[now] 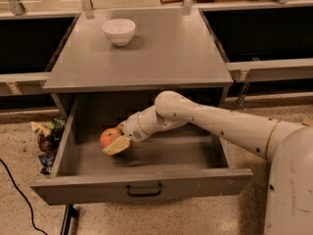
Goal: Place apple into top drawer
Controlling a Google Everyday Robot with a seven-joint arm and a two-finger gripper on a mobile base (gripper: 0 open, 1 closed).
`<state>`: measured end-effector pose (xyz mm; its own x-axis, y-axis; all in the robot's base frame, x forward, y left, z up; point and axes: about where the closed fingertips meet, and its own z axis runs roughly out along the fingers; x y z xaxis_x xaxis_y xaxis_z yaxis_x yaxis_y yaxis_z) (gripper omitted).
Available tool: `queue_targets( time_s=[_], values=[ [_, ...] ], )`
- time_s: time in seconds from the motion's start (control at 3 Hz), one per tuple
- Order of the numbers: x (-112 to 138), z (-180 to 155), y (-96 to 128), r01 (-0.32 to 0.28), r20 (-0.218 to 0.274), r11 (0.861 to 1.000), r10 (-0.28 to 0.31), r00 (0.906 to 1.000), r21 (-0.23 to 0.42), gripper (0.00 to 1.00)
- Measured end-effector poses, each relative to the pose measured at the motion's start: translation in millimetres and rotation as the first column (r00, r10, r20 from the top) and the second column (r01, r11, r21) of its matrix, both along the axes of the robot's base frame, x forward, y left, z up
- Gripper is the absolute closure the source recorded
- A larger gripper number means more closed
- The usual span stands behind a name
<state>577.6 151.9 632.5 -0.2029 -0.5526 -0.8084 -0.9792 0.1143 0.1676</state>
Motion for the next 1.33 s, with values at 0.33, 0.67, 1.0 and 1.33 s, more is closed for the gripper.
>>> queue_targets(
  time_s=[0.33, 0.67, 1.0, 1.33],
  values=[
    [0, 5, -7, 0.019, 0.012, 1.000, -0.019, 0.9997, -0.001, 0.00],
    [-3, 14, -14, 0.036, 0.029, 0.999, -0.036, 0.9989, 0.009, 0.00],
    [-6, 31, -35, 0.086, 0.059, 0.996, -0.087, 0.9945, 0.019, 0.00],
    [-7, 49, -62, 0.140, 0.087, 0.990, -0.141, 0.9862, 0.016, 0.00]
  ],
)
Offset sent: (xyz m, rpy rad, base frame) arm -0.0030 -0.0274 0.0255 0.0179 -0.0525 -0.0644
